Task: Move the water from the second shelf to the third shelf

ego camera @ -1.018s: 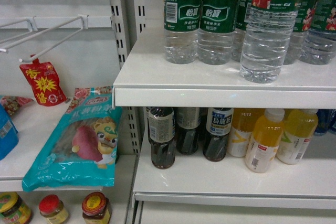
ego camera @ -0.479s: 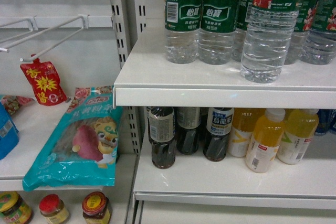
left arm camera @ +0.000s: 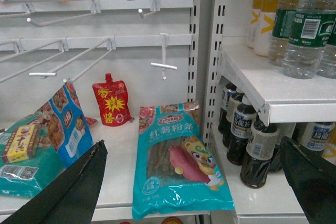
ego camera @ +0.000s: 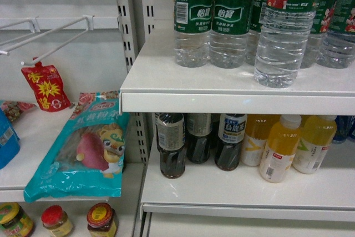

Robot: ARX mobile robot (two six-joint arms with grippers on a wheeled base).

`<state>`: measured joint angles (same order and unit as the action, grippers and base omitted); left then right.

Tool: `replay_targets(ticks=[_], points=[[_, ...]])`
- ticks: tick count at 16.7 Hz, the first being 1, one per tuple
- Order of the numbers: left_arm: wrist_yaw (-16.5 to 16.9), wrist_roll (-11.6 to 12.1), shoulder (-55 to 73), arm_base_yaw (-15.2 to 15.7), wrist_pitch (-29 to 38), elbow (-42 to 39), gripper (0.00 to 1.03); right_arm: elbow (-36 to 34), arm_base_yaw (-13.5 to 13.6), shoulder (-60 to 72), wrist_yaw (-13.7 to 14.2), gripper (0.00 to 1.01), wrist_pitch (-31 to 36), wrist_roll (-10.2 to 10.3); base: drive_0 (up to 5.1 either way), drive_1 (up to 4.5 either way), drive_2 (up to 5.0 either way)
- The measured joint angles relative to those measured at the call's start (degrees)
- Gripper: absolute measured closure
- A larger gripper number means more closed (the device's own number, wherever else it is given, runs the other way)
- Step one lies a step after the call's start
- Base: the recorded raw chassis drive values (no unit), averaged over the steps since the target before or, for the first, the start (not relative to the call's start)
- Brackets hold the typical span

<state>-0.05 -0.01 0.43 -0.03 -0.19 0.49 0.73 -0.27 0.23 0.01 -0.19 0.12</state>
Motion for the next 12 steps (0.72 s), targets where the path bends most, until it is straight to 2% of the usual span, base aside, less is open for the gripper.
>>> replay_targets(ticks=[12], points=[[0.00,0.02,0.00,0.00,0.07,0.02,0.05,0.00,0.00,0.02,-0.02,0.03,0.15,0.00,0.0,0.00,0.0]])
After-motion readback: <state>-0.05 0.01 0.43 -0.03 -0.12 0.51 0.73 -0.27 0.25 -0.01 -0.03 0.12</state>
